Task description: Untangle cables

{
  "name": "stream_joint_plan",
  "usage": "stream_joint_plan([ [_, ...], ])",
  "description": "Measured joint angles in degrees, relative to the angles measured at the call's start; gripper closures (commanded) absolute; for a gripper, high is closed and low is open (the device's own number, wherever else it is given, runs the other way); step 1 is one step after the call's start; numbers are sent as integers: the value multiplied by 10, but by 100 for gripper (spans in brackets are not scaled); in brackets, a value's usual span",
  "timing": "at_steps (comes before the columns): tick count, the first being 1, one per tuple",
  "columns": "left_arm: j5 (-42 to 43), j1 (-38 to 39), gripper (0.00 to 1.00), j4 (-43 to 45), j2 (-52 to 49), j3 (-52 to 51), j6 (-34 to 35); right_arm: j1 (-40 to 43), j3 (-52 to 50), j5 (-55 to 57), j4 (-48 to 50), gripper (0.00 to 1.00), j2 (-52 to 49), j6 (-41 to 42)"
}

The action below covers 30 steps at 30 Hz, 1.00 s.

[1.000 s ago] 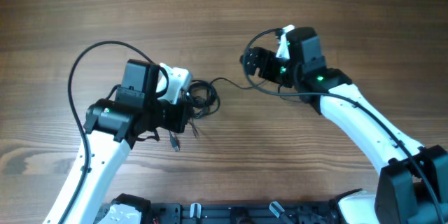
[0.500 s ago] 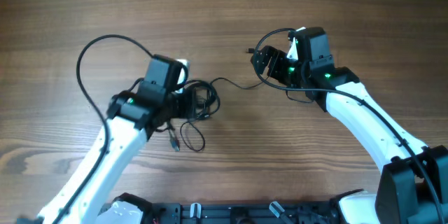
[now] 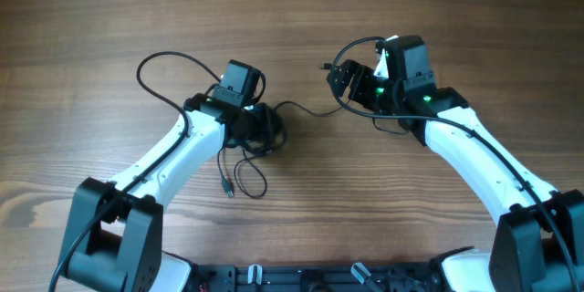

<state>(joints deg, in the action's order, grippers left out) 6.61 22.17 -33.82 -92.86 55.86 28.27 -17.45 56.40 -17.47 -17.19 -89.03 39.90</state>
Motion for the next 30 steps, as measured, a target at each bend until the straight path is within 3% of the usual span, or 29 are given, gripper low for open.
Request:
stream_joint_plan([
  [6,5,9,55,47,-48,0,26,0,0,0,0,0,0,0],
  [10,7,38,66,69,-81,0,36,0,0,0,0,0,0,0],
  [14,3,48,96,85,-94,1,38,0,0,0,-3,0,0,0],
  [19,7,47,96,80,-98,7,24,0,0,0,-22,0,0,0],
  [21,10,37,96,38,-90,17,11,0,0,0,-23,6,0,0],
  [24,10,10,96,-16,-13,59,-8,0,0,0,-24,6,0,2],
  [30,3,6,96,1,200,100,-14,0,0,-65,-16,18,0,-37],
])
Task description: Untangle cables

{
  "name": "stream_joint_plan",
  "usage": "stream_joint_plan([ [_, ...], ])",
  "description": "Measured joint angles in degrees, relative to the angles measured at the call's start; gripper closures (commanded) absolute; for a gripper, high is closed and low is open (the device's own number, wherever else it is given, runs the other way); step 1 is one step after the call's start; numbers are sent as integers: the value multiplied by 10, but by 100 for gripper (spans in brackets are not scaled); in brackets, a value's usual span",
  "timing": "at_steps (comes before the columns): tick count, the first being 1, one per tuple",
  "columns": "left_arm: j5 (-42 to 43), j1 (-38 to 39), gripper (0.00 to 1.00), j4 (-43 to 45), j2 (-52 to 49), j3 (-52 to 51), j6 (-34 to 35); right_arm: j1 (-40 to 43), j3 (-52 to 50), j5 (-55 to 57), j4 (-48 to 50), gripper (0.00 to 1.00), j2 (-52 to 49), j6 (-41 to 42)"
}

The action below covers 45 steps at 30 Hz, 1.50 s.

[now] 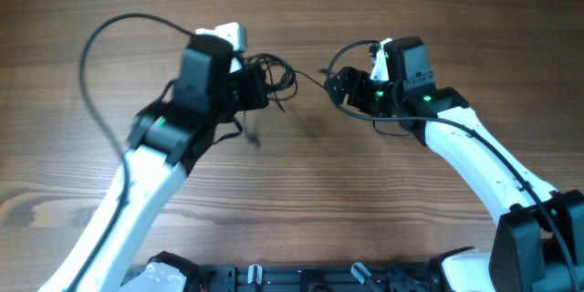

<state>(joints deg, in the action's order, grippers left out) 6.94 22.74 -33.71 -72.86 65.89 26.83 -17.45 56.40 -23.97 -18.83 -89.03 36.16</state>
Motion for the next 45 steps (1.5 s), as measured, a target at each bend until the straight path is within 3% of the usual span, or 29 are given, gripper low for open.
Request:
stream_joint_plan([
  [3,-5,0,96,-4,50,0,0,0,0,-72,13,18,0,-16],
  [10,-11,0,96,-9,56,0,0,-2,0,-249,113,17,0,2],
  [12,-11,0,96,-9,56,0,3,-14,0,-264,129,22,0,21],
  [15,-10,0,96,-9,56,0,14,-52,-1,-253,167,42,0,75],
  [16,-7,0,96,-9,56,0,16,-66,-1,-244,183,53,0,90],
  [17,-2,0,96,-9,56,0,18,-79,-1,-235,199,74,0,104],
  [18,0,0,96,-10,56,0,18,-96,-1,-224,212,88,0,123],
  [19,2,0,96,-10,56,0,20,-108,-1,-213,215,96,0,129],
  [24,-14,-16,96,-53,58,0,20,-94,-1,-164,173,96,0,132],
  [30,-77,-113,96,-172,115,0,20,114,-1,-233,142,96,0,85],
  [36,-97,-175,96,-184,147,0,20,242,-1,-275,79,96,0,38],
  [40,-135,-195,96,-186,147,0,20,295,-1,-242,12,96,0,7],
  [45,-192,-273,96,-186,147,0,20,428,-1,-204,-38,96,0,-41],
])
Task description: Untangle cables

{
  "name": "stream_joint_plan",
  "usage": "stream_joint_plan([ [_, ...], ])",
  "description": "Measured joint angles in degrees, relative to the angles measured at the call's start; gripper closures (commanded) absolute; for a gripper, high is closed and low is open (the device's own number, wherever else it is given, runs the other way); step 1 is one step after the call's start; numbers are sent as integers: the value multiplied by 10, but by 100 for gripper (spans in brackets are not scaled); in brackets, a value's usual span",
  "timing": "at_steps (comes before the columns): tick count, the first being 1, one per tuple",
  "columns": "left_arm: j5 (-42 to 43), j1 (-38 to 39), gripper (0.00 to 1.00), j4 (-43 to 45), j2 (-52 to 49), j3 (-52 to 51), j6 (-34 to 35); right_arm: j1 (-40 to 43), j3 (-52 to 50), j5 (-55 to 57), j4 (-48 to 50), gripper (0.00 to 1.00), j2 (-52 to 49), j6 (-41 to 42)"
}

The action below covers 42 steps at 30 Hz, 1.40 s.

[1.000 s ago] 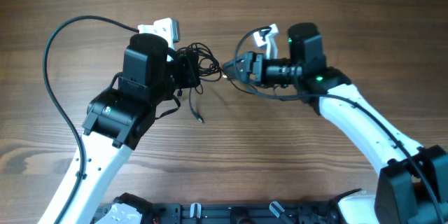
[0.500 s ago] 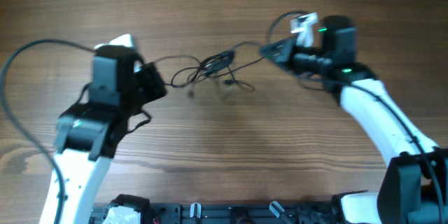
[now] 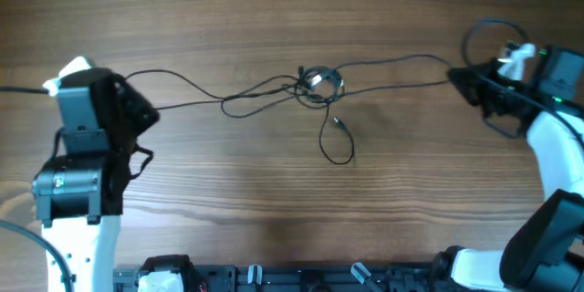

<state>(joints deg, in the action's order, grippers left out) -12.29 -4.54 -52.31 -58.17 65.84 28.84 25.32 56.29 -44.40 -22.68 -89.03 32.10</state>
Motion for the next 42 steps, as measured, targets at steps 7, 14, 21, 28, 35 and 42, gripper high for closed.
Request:
stream_joint_plan([
  [7,-9,-162,96,1,0,0,48,130,0,17,-3,96,0,-17],
  [14,103,-196,96,30,-47,0,69,97,0,25,-5,96,0,-25],
  [21,288,-196,96,51,-134,0,68,-92,0,81,-5,0,0,-65],
  [28,403,-196,96,64,-134,0,18,-209,0,107,-9,0,0,-71],
  [35,416,-196,96,63,-132,0,12,-362,0,71,-9,10,0,-143],
  [42,418,-196,96,49,-132,0,12,-524,0,110,-9,17,0,-303],
])
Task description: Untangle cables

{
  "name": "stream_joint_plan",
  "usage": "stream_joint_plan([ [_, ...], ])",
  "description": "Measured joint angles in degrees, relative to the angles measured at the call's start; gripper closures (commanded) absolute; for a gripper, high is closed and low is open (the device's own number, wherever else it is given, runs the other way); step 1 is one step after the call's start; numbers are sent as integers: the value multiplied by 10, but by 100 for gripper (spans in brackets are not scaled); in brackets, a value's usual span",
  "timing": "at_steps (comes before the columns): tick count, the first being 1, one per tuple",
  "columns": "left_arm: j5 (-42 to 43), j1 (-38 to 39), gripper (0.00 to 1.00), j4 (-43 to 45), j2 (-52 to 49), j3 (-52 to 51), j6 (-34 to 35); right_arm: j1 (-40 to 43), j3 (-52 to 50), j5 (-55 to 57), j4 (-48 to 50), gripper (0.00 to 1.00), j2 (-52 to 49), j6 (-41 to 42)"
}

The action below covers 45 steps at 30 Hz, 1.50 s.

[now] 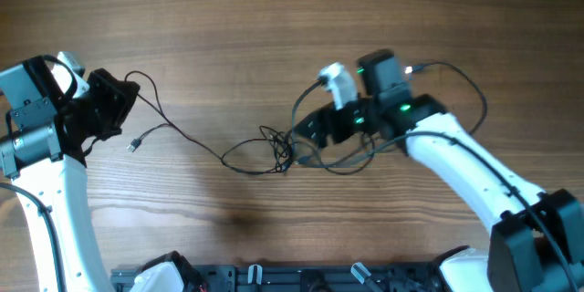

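A thin black cable (192, 132) lies on the wooden table. It runs from the left gripper down to a small tangle (276, 152) at the centre. One plug end (134, 144) rests loose near the left arm. My left gripper (117, 102) is at the far left, raised and shut on the cable's left part. My right gripper (307, 130) is low beside the tangle's right side, shut on cable strands. More cable loops (461, 87) trail around the right arm.
The brown wooden table (292, 18) stretches bare across the far side. The arm bases and a black rail (301, 278) line the near edge.
The right gripper has come in from the far right to the centre, next to the tangle. The stretched cable has gone slack and the tangle sits lower. The left gripper has shifted slightly right.
Both grippers first held the bunched cable close together at the table's middle. The left arm was then lifted with it. Later the arms stood far apart with the cable stretched and a knot midway. Now the right gripper is back at the knot.
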<state>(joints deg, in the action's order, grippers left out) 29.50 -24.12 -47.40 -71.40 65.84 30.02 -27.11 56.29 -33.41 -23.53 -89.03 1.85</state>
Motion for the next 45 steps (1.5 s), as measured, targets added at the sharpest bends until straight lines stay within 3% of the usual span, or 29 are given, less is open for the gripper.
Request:
stream_joint_plan([
  [3,0,0,96,-4,0,0,0,-70,0,51,14,26,-1,-49],
  [6,0,0,96,-4,0,0,0,-123,0,83,26,28,-23,-78],
  [10,0,0,96,-4,0,0,0,-174,0,141,27,45,-96,-82],
  [12,0,0,96,-4,0,0,0,-178,0,154,21,60,-107,-84],
  [13,0,0,96,-5,0,0,0,-177,0,166,19,62,-110,-83],
  [14,0,0,96,-7,0,0,0,-177,1,170,19,61,-110,-87],
  [15,0,0,96,-10,0,0,0,-177,2,174,21,51,-110,-86],
  [16,0,0,96,-13,0,0,-2,-177,2,175,23,48,-110,-86],
  [26,0,0,96,-24,0,0,-2,-177,46,184,12,45,-110,0],
  [27,0,0,96,-24,0,0,-2,-177,50,179,19,50,-110,6],
  [29,0,0,96,-24,0,0,-2,-177,52,170,20,75,-111,17],
  [30,0,0,96,-25,0,0,-2,-177,52,168,21,80,-117,24],
  [32,0,0,96,-29,0,0,-2,-177,54,165,17,86,-135,37],
  [33,0,0,96,-30,0,0,-2,-176,55,164,13,96,-143,45],
  [36,0,0,96,-37,0,0,-2,-171,71,167,-5,96,-144,54],
  [41,-3,0,96,-54,0,0,-45,-93,198,234,-136,96,-104,62],
  [45,-40,-2,96,-57,0,0,-70,84,285,300,-183,96,-15,80],
])
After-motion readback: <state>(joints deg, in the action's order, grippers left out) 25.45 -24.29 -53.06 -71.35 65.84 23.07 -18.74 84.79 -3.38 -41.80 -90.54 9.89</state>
